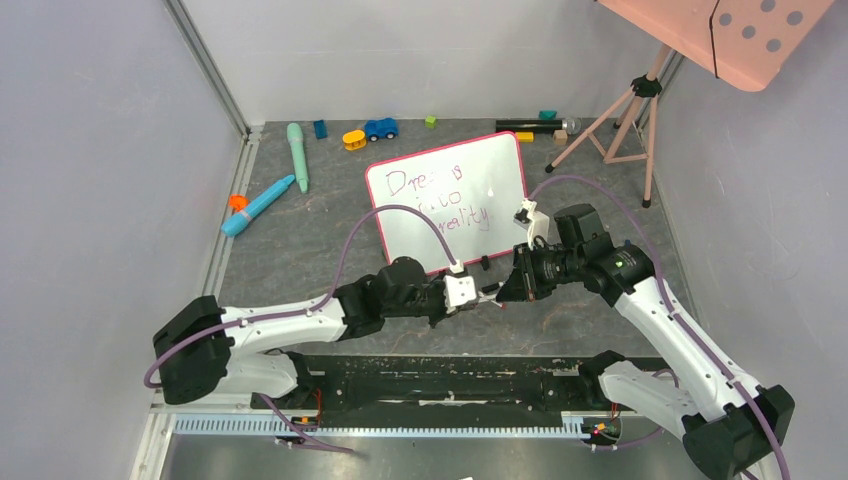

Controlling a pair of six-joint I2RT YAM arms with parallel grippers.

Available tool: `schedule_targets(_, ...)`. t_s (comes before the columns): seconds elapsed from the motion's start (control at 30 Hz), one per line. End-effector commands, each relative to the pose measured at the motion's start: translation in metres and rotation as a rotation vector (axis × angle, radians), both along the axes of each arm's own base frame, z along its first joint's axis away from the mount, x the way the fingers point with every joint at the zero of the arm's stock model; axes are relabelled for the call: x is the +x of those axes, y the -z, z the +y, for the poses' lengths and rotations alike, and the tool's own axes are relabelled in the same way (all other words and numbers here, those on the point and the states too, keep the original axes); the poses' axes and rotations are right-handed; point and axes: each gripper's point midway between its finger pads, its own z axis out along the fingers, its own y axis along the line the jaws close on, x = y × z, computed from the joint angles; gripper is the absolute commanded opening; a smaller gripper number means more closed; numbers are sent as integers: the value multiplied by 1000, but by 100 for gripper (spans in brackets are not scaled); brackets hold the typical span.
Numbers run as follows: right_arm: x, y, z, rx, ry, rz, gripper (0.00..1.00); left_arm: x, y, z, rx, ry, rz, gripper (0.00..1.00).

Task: Write a sentence on the whiteboard
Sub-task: Close the whiteboard marker at the center of the board.

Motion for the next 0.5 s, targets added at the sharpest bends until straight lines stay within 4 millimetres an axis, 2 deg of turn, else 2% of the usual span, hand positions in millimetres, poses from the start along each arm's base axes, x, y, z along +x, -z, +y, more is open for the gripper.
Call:
schedule_targets(0.0,12,5,1,-10,8,-45,0,-3,-67,-32,-201,68,-26,2)
schedule_targets(0.17,14,7,1,-15,10,-48,0,0,-76,-38,-249,52,-10,2)
schedule_targets(0.47,11,13,-4,-36,23,-42,0,8,-87,-36,-349,-26,19,2)
